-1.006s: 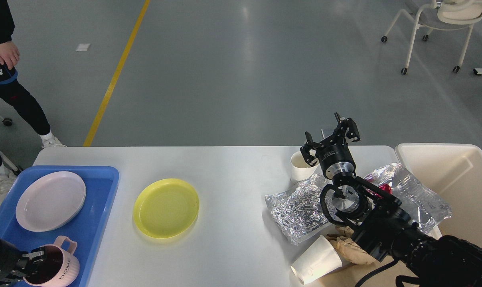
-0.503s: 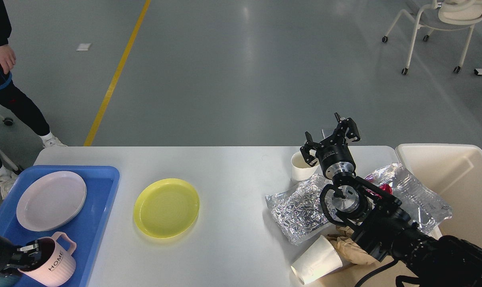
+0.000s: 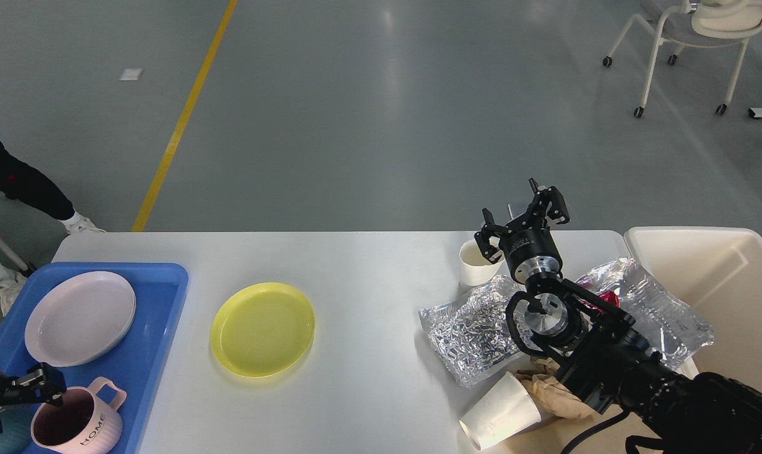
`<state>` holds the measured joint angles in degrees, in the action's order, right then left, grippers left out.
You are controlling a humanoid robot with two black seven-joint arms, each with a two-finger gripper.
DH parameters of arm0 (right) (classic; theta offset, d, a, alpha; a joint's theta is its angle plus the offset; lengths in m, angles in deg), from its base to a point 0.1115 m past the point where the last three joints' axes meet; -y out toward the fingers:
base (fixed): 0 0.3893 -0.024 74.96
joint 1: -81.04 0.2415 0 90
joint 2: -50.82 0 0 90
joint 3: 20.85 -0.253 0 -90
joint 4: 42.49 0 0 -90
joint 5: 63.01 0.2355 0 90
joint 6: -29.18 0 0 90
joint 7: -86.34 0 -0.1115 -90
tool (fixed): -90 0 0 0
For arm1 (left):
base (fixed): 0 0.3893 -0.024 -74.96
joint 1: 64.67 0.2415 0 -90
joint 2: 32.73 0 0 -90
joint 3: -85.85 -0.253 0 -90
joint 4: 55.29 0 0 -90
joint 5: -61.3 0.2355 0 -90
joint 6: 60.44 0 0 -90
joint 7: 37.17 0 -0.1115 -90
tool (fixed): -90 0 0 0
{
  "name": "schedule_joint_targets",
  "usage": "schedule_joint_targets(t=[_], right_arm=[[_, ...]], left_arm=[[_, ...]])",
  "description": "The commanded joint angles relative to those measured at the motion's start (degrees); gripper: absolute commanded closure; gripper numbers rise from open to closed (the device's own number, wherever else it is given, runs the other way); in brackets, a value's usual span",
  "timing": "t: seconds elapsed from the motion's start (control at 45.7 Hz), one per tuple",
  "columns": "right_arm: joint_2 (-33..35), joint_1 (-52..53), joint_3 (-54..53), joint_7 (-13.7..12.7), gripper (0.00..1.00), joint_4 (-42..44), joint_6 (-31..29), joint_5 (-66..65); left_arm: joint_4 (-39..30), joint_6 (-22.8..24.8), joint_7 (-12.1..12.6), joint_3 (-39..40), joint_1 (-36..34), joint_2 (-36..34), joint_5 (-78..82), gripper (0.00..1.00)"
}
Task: Tidy desktop
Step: 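Carry the pink mug to the blue tray and set it down, then release the mug and move the left gripper to the yellow plate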
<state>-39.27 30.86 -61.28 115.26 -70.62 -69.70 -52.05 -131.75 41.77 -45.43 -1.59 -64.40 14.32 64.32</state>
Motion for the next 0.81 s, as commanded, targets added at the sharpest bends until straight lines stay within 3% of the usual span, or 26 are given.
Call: schedule_joint_targets(t=[0.0, 0.153, 0.416, 0.612, 0.787], right_arm=[[0.0, 0.0, 0.0, 0.0, 0.00, 0.0, 0.0, -0.1], [0.0, 0.0, 0.0, 0.0, 0.00, 0.0, 0.0, -0.1], [0.0, 0.0, 0.0, 0.0, 0.00, 0.0, 0.0, -0.1], [0.0, 0.0, 0.0, 0.0, 0.00, 0.0, 0.0, 0.0], [0.0, 0.0, 0.0, 0.0, 0.00, 0.0, 0.0, -0.1]], left_arm=[[-0.2, 5.6, 0.0, -2.1, -5.1, -1.5, 0.1, 0.17], [-0.2, 19.1, 0.0, -5.2, -15.1, -1.4, 0.5, 0.17], [-0.2, 42.0, -0.1, -6.4, -40.6, 3.0, 0.6, 0.17], [-0.2, 42.8, -0.1, -5.8, -53.8, 9.0, 0.5, 0.14], [-0.1, 42.8, -0.1, -3.2, -54.9, 9.8, 0.5, 0.12]])
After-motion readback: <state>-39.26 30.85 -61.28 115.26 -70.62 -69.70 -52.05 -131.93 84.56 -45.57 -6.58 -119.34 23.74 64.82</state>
